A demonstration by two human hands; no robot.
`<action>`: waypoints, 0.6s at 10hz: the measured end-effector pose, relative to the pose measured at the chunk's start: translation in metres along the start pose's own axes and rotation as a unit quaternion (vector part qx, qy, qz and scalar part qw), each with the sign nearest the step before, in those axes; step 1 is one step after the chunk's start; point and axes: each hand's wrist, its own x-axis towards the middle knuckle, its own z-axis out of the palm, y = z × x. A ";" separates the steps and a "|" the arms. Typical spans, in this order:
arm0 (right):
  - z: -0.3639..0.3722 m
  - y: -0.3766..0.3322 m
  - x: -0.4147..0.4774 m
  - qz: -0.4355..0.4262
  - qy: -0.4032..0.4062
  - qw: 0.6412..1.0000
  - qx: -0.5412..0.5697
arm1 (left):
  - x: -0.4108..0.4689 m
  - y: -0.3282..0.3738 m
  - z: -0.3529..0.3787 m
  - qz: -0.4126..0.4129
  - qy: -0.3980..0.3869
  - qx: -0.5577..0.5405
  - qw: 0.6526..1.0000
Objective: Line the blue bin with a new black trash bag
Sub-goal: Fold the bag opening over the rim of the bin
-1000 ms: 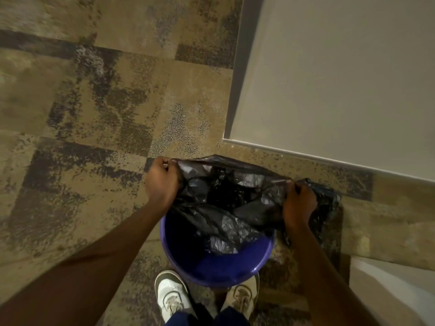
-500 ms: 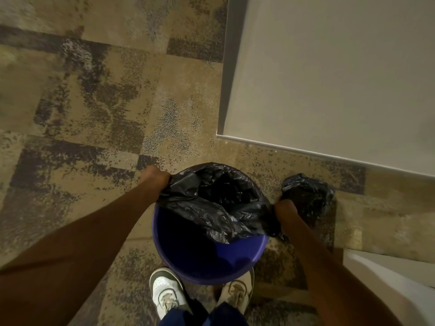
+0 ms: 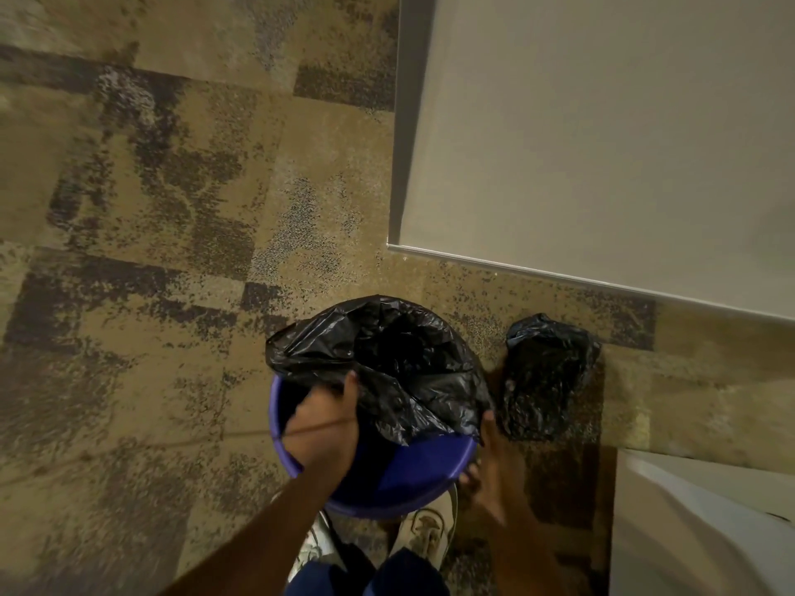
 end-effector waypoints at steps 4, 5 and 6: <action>-0.010 0.018 0.004 -0.063 0.053 0.997 0.001 | 0.035 0.008 0.048 -0.239 -0.145 -0.393 0.876; -0.020 0.035 0.007 -0.035 -0.007 0.994 0.108 | 0.022 -0.007 0.046 -0.257 -0.103 -0.439 0.855; -0.045 0.091 0.024 -0.118 -0.065 0.989 -0.068 | -0.010 -0.026 0.031 -0.274 -0.095 -0.537 0.793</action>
